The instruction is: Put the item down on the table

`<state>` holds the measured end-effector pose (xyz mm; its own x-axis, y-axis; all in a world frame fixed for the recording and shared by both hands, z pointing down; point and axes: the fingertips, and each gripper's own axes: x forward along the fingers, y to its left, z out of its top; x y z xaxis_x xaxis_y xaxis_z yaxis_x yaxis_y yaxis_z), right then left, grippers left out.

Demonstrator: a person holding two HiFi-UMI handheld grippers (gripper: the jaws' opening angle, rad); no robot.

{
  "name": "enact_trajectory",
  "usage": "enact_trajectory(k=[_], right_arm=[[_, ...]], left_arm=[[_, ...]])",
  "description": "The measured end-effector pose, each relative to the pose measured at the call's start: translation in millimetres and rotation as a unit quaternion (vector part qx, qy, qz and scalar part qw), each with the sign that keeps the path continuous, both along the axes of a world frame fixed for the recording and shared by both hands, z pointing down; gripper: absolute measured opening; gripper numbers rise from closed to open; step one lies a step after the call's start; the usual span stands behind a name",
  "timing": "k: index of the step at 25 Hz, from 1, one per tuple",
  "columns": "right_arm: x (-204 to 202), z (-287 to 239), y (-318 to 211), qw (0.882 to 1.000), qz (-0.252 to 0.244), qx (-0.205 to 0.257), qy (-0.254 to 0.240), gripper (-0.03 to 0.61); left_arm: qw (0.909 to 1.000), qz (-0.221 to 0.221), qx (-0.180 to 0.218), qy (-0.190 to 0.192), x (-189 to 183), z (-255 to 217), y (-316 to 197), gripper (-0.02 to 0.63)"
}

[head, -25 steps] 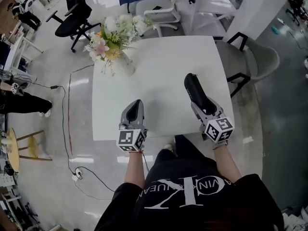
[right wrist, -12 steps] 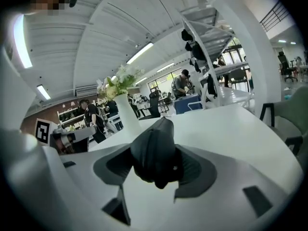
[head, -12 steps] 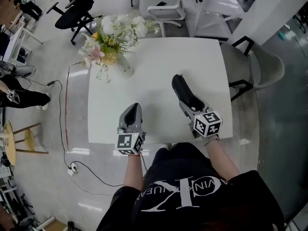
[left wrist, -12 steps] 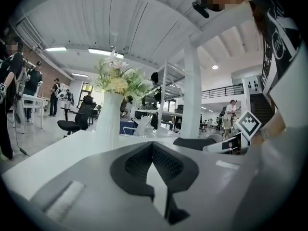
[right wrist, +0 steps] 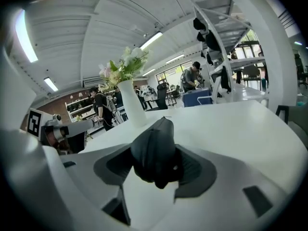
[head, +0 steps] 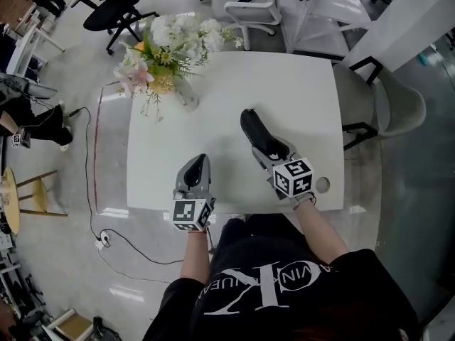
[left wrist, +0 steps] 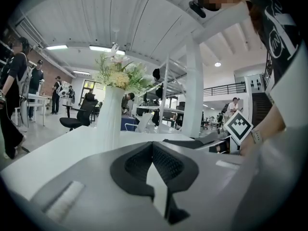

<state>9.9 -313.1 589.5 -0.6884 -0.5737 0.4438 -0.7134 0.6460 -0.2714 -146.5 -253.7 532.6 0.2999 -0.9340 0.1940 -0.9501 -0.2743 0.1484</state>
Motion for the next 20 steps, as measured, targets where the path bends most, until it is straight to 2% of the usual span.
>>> enact_trajectory(k=[7,15,20], right_arm=[[-12.4,8.2,-1.9,1.0,-0.02,-0.009,0.019,0.261],[-16.1,23.6,0.7,0.996,-0.037,-0.019,0.072,0.262],[-10.9,25.6,-0.3,0.996,-0.028,-0.025,0.079,0.264]], left_arm=[[1.0,-0.007,-0.004,0.0,-7.7,2.0,7.5,0.011],[0.9996,-0.023,-0.009,0.011,-17.5,6.9,13.9,0.011],[0.9995,-0.027,-0.007,0.011,-19.7,4.9,17.0,0.011]])
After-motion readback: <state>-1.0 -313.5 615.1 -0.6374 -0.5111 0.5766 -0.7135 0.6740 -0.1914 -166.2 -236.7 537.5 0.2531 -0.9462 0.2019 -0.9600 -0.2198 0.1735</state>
